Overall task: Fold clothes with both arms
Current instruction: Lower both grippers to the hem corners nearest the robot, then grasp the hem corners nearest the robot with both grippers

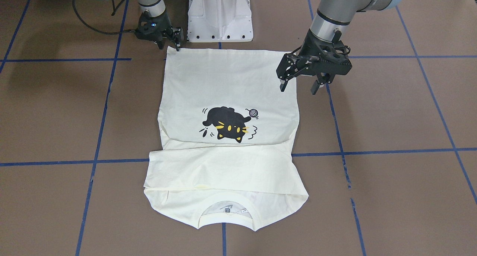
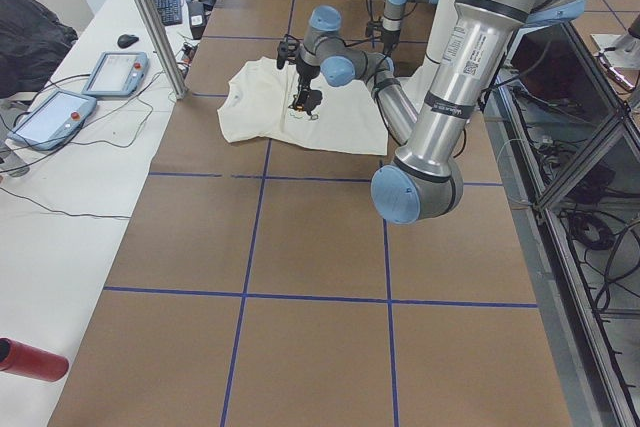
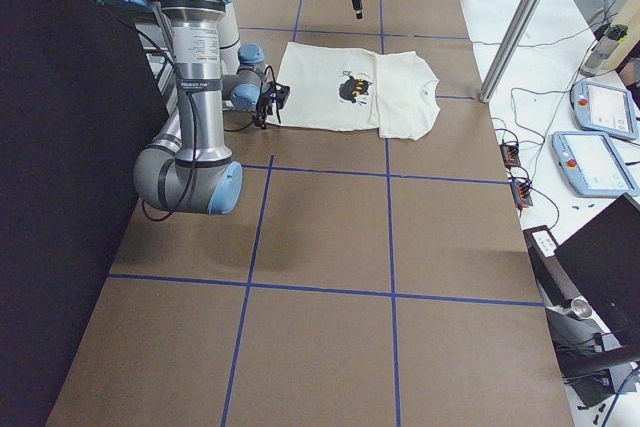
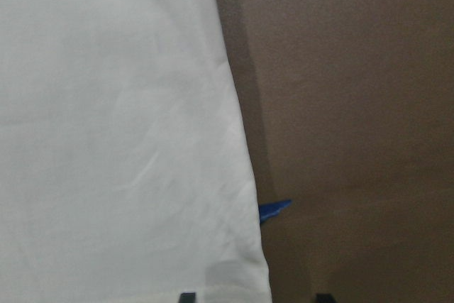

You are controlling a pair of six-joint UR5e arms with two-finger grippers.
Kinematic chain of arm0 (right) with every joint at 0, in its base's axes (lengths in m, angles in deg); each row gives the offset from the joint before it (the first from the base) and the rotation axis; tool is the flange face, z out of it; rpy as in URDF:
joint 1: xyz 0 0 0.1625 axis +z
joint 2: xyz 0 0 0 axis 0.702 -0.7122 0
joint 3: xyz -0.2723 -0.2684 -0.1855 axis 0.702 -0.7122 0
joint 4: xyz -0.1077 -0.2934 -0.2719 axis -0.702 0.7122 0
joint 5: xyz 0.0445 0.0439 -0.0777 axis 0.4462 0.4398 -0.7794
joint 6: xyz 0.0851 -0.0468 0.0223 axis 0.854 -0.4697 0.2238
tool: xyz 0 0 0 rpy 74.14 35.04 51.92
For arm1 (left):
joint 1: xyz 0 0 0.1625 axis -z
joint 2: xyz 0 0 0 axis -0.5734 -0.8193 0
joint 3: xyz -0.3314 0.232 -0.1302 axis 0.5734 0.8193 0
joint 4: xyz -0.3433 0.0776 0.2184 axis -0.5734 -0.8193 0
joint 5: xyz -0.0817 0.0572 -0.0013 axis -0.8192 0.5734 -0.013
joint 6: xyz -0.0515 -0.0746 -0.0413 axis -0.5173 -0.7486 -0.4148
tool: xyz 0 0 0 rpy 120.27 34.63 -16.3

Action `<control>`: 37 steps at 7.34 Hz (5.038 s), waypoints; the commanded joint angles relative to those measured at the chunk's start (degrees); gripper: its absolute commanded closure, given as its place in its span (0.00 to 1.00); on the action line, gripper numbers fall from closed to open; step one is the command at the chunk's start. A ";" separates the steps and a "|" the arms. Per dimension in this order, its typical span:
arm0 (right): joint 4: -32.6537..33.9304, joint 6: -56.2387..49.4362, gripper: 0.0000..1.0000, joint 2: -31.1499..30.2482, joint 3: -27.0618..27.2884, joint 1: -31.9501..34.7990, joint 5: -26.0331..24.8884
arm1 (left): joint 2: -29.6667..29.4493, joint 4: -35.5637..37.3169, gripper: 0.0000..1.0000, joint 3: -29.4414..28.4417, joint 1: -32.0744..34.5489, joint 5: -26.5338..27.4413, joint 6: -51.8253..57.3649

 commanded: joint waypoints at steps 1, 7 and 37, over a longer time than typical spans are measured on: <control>0.03 -0.06 0.61 -0.01 -0.11 0.16 -0.02 | 0.34 -0.18 0.00 -0.03 0.00 0.00 0.00; 0.29 -0.15 0.79 -0.36 -0.55 0.69 -0.20 | 0.44 -0.18 0.00 -0.47 -0.09 0.00 0.00; -0.06 -0.76 1.00 -0.28 5.69 3.94 0.42 | 23.11 -7.74 0.10 6.21 -35.43 18.37 -43.61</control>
